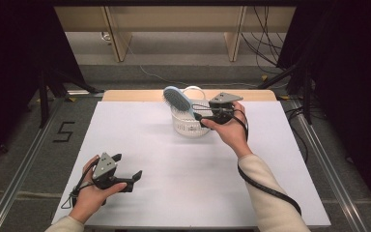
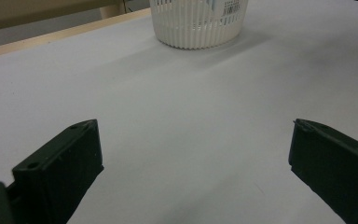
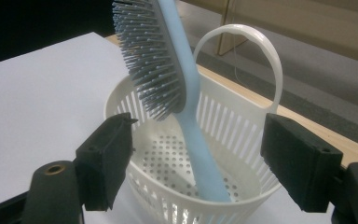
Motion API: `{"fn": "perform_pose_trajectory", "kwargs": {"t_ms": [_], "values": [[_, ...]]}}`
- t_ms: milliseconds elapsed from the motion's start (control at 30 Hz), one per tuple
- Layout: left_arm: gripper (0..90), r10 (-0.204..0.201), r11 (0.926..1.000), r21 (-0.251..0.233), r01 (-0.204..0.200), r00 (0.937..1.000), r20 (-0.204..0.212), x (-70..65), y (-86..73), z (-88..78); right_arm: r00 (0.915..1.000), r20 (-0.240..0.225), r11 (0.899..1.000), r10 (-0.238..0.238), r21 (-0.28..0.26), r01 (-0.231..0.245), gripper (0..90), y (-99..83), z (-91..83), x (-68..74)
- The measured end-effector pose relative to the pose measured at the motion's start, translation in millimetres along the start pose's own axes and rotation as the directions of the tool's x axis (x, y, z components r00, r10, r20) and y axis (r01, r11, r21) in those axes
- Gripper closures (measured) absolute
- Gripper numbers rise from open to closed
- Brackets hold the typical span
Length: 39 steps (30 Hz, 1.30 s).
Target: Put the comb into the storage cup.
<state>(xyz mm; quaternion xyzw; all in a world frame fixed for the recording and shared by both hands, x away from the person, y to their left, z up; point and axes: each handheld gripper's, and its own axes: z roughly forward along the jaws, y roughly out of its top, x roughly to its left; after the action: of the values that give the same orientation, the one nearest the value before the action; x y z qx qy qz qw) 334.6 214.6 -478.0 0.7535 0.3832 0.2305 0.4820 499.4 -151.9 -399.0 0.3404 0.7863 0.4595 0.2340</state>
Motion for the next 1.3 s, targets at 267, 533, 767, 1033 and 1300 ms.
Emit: {"fn": "perform_pose_trajectory", "kwargs": {"t_ms": [267,533,767,1033,1300], "values": [[2.0,0.000,1.0000,0.000,0.000,1.0000,0.000,0.0,0.0,0.1,0.9999,-0.009,1.000,0.007,0.001,-0.007,24.9,-8.6,-6.9,-0.7],[2.0,0.000,1.0000,0.001,0.000,1.0000,0.000,0.0,0.0,0.1,0.9998,-0.012,1.000,0.015,-0.003,-0.015,24.4,-12.8,-12.5,-1.0],[2.0,-0.002,1.0000,0.000,0.002,1.0000,0.000,0.0,0.0,0.2,0.9990,-0.038,1.000,0.025,-0.004,-0.026,22.6,-16.3,-17.4,-1.4],[2.1,0.000,1.0000,0.001,0.000,1.0000,0.000,-0.2,0.2,0.1,0.9974,-0.055,0.999,0.046,-0.005,-0.047,22.1,-22.6,-24.3,-2.7],[2.0,-0.001,1.0000,-0.001,0.001,1.0000,-0.001,-0.3,0.2,0.0,0.9975,-0.054,0.999,0.045,-0.001,-0.045,21.8,-28.7,-31.3,-3.6]]}}
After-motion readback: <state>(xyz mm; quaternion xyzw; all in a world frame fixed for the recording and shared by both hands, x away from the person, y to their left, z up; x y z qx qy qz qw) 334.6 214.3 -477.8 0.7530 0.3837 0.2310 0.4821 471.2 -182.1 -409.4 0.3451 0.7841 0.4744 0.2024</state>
